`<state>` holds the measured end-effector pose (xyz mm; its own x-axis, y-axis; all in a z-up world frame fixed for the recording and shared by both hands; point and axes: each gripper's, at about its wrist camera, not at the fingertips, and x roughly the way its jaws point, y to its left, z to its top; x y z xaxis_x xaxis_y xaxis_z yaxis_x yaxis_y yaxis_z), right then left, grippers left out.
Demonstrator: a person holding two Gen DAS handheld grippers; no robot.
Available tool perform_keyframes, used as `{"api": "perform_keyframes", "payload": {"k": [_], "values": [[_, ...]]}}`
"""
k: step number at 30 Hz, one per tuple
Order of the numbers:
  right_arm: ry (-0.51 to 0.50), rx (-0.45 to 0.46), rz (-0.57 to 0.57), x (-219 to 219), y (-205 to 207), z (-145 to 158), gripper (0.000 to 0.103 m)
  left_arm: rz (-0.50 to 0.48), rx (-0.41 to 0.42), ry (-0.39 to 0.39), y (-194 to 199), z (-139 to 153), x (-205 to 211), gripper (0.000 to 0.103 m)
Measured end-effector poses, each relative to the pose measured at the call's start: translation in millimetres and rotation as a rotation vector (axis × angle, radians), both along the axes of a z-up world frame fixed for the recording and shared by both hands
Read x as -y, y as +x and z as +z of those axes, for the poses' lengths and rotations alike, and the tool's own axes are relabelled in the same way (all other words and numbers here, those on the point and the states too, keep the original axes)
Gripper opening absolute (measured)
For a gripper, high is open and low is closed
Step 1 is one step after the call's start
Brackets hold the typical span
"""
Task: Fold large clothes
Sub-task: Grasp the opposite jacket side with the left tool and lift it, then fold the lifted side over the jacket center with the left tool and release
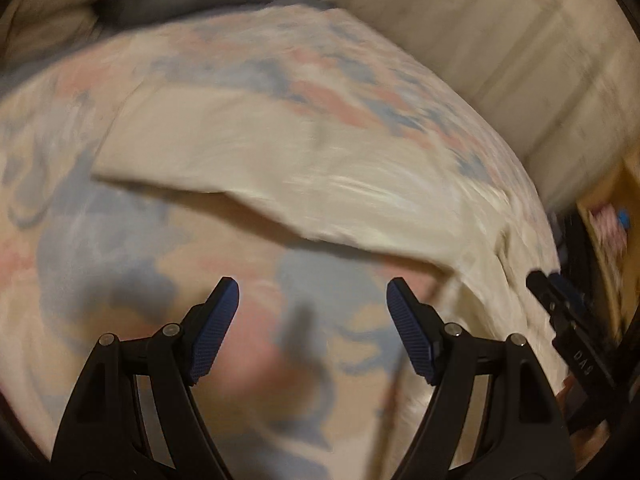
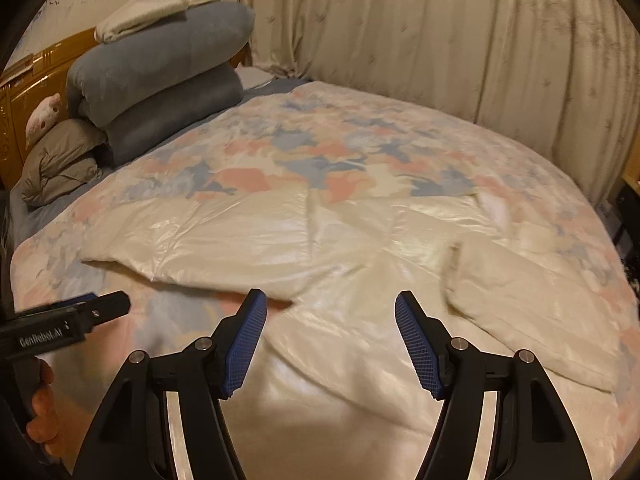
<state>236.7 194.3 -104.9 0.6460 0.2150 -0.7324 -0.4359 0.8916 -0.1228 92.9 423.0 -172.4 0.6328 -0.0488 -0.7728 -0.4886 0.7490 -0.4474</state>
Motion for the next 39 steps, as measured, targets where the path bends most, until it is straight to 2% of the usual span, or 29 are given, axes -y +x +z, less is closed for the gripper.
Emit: {"api": "perform_keyframes", "payload": {"k": [7, 9, 13, 14, 15, 16, 18, 20, 21, 24, 25, 31, 34, 39], "values": [[-0.003, -0.067, 0.026, -52, 75, -58, 0.051, 0.146, 0.012, -0.18, 14, -54, -71, 0.074], [-0.019, -0.093, 0.03, -62, 91, -77, 0.048, 0.169, 0.029, -0.191, 20, -60, -81, 0.074], [-0.049, -0.17, 0.032, -72, 115, -118, 0.044, 0.207, 0.028, -0.163, 38, -63, -91, 0.072], [-0.053, -0.175, 0.032, -73, 118, -124, 0.044, 0.216, 0.02, -0.147, 44, -63, -92, 0.061], [-0.052, -0.175, 0.035, -74, 122, -129, 0.044, 0.215, 0.011, -0.131, 49, -62, -94, 0.041], [-0.049, -0.174, 0.036, -74, 123, -131, 0.044, 0.204, -0.013, -0.11, 57, -61, -94, 0.033], [-0.043, -0.177, 0.039, -75, 128, -134, 0.044, 0.197, -0.027, -0.079, 65, -56, -94, 0.011], [-0.038, -0.184, 0.043, -74, 131, -136, 0.044, 0.183, -0.046, -0.011, 73, -45, -88, 0.005], [-0.033, -0.189, 0.046, -74, 135, -138, 0.044, 0.17, -0.056, 0.05, 79, -35, -80, 0.004], [-0.017, -0.195, 0.055, -70, 133, -131, 0.044, 0.139, -0.062, 0.159, 87, -5, -59, 0.004], [-0.005, -0.202, 0.058, -68, 132, -127, 0.044, 0.128, -0.059, 0.173, 84, 3, -55, 0.004], [0.074, -0.207, 0.061, -36, 115, -92, 0.045, 0.043, -0.009, 0.338, 76, 86, -11, 0.004], [0.118, -0.186, 0.045, -8, 104, -71, 0.045, -0.003, 0.028, 0.4, 70, 128, 20, 0.004], [0.2, -0.162, -0.029, 66, 85, -38, 0.045, -0.08, 0.099, 0.456, 74, 186, 88, 0.004]]}}
